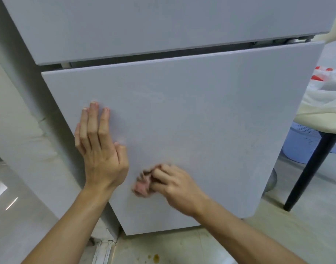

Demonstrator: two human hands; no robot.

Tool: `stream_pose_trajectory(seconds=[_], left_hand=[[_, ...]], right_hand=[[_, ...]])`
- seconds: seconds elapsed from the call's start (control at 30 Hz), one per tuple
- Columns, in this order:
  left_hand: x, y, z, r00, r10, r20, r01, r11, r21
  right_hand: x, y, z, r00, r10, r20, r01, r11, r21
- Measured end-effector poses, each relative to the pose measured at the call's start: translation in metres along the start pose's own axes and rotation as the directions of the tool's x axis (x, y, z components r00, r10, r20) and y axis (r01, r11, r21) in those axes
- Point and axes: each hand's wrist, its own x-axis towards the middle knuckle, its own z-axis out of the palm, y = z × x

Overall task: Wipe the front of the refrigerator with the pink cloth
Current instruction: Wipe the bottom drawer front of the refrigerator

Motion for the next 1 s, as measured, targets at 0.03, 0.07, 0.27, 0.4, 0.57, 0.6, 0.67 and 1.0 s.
stream_pose_trajectory(seconds=[0.03, 0.07, 0.27, 0.4, 0.57, 0.6, 0.67, 1.0], left_hand=[[0.0, -0.003, -0.002, 1.0, -0.005, -0.004, 0.004, 1.0, -0.006], [0.0, -0.006, -0.004, 1.0, -0.009, -0.005, 0.009, 1.0, -0.014], [0.003, -0.019, -0.012, 1.0, -0.03, 0.004, 0.031, 0.999, -0.01], [0.001, -0.033, -0.018, 0.994, 0.005, 0.113, -0.003, 1.0, -0.021], [-0.003, -0.046, -0.022, 0.98, 0.054, 0.19, -0.04, 0.996, -0.077], [-0.005, -0.047, -0.023, 0.977, 0.06, 0.206, -0.04, 0.994, -0.099], [-0.01, -0.049, -0.028, 0.966, 0.066, 0.25, -0.033, 0.991, -0.132], [-0.004, -0.071, -0.042, 0.979, 0.003, 0.203, 0.005, 0.999, -0.04]], right_hand=[[-0.005, 0.001, 0.001, 0.999, 0.0, 0.051, 0.0, 1.0, -0.008], [-0.004, 0.003, -0.003, 0.999, 0.02, 0.044, -0.019, 1.0, -0.016], [0.089, 0.039, -0.085, 0.688, 0.388, -0.613, -0.445, 0.893, 0.067], [0.135, 0.034, -0.089, 0.347, 0.548, -0.761, -0.604, 0.752, 0.266], [0.099, -0.009, -0.016, 0.809, 0.25, -0.532, -0.292, 0.956, 0.005], [0.081, -0.02, 0.001, 0.901, 0.173, -0.398, -0.192, 0.981, -0.009], [0.052, -0.034, 0.026, 0.978, 0.1, -0.182, -0.102, 0.995, -0.002], [0.145, 0.002, -0.055, 0.645, 0.423, -0.636, -0.457, 0.881, 0.123]])
